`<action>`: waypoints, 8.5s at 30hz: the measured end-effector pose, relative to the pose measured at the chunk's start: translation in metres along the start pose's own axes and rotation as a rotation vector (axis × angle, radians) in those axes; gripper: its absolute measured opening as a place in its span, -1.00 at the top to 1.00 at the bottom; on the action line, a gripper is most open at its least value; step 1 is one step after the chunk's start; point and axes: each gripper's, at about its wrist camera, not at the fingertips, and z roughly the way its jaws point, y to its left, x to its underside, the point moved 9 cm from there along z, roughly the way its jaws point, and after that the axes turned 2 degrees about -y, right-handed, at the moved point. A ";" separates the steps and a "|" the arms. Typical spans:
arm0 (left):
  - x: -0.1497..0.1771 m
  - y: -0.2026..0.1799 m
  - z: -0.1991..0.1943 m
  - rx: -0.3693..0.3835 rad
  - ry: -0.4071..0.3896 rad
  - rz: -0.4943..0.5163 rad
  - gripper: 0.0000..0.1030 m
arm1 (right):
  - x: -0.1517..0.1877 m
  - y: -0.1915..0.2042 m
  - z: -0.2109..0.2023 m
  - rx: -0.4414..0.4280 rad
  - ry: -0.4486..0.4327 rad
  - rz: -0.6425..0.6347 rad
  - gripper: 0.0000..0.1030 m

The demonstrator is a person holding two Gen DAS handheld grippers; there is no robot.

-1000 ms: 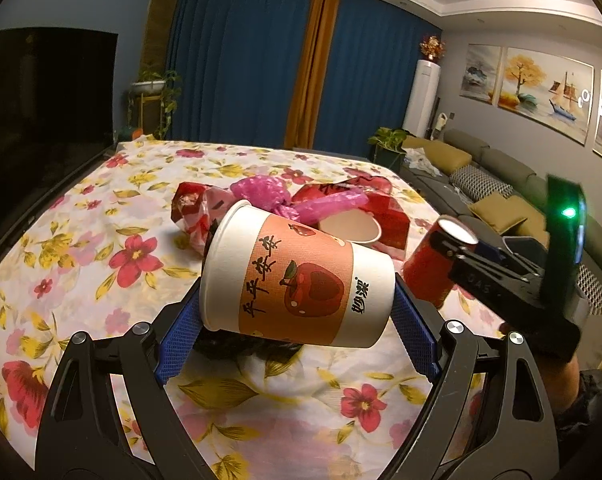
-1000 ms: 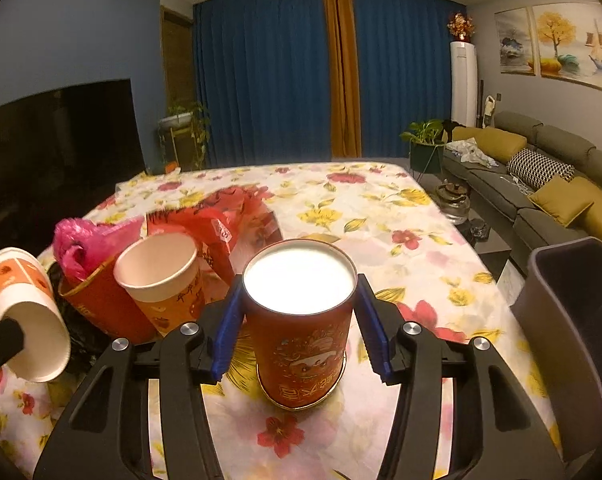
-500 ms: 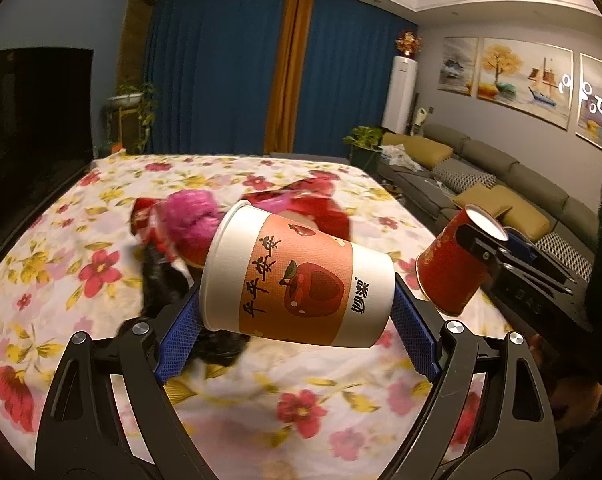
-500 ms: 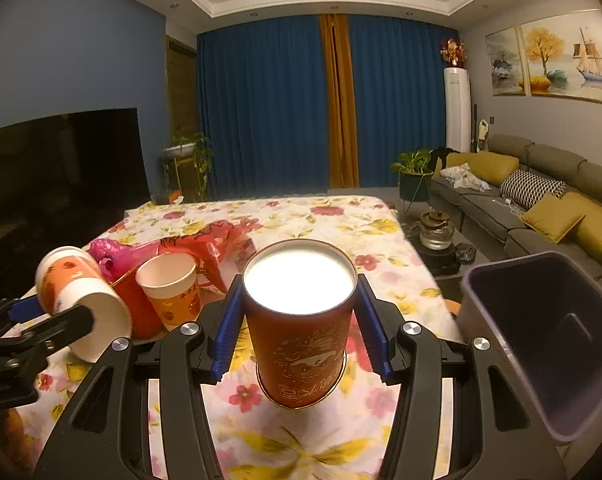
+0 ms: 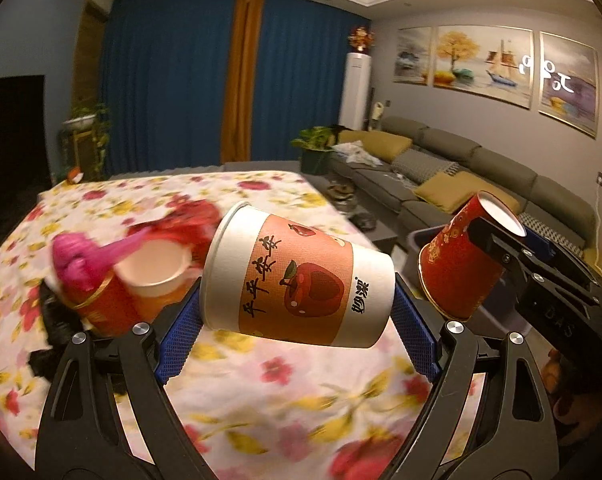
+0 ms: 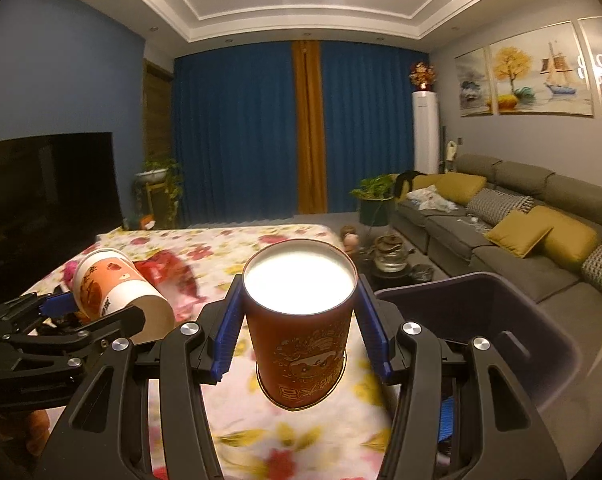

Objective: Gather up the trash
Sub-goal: 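Lift the white cup and red cup and carry both over the gray bin, then open both grippers to drop the two cups into the gray bin, then move both open grippers back to the bags on the table, then grasp the black plastic bag with the left gripper while the right gripper grasps the pink bag, then lift the black bag and pull the pink bag out of the red cup, then carry the black bag and pink bag over the gray bin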

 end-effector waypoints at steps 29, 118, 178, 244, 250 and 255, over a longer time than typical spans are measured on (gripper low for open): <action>-0.017 -0.172 0.074 0.252 -0.002 0.123 -0.66 | 0.011 -0.152 -0.028 0.265 -0.044 0.101 -0.03; 0.056 0.220 -0.049 -0.430 0.053 -0.232 -0.73 | 0.014 0.147 0.019 -0.201 0.009 0.009 -0.64; 0.041 0.266 -0.086 -0.505 -0.019 -0.293 0.97 | -0.019 0.261 0.063 -0.438 0.032 -0.061 0.59; -0.016 -0.079 0.026 -0.053 -0.039 0.098 0.97 | -0.003 -0.079 -0.043 0.070 -0.090 0.072 0.59; -0.028 -0.117 0.038 0.009 -0.061 0.120 0.97 | 0.001 -0.118 -0.044 0.137 -0.092 0.092 0.59; -0.033 -0.146 0.051 0.055 -0.070 0.130 0.97 | 0.004 -0.140 -0.040 0.167 -0.085 0.117 0.59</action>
